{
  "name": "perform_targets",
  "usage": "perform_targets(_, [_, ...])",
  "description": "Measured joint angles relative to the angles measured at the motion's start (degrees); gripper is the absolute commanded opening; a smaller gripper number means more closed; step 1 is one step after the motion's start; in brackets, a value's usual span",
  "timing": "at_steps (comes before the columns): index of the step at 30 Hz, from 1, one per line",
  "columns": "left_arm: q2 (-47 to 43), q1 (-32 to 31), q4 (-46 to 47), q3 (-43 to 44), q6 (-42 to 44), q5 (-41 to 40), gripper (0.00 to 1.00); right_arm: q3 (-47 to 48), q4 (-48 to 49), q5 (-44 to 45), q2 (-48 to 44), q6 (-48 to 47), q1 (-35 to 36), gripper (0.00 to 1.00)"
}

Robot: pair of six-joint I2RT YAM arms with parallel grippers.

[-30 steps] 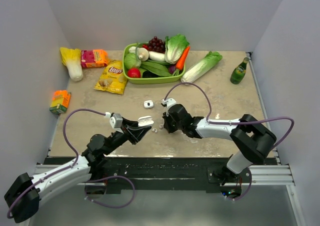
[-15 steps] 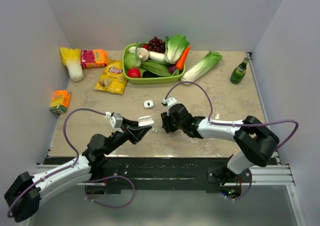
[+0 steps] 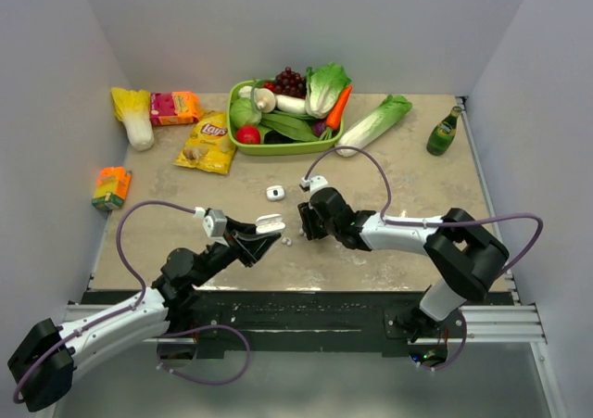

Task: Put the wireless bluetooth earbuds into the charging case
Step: Pick up the left earbud from the center of the board.

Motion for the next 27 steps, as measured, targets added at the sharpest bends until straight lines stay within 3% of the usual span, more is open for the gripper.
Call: perform_targets(27, [0.20,0.00,0.48,0.00,-0.46,0.02,0.00,-0.24,1.11,-2.40,2.34,-0.04,0.37,0.38])
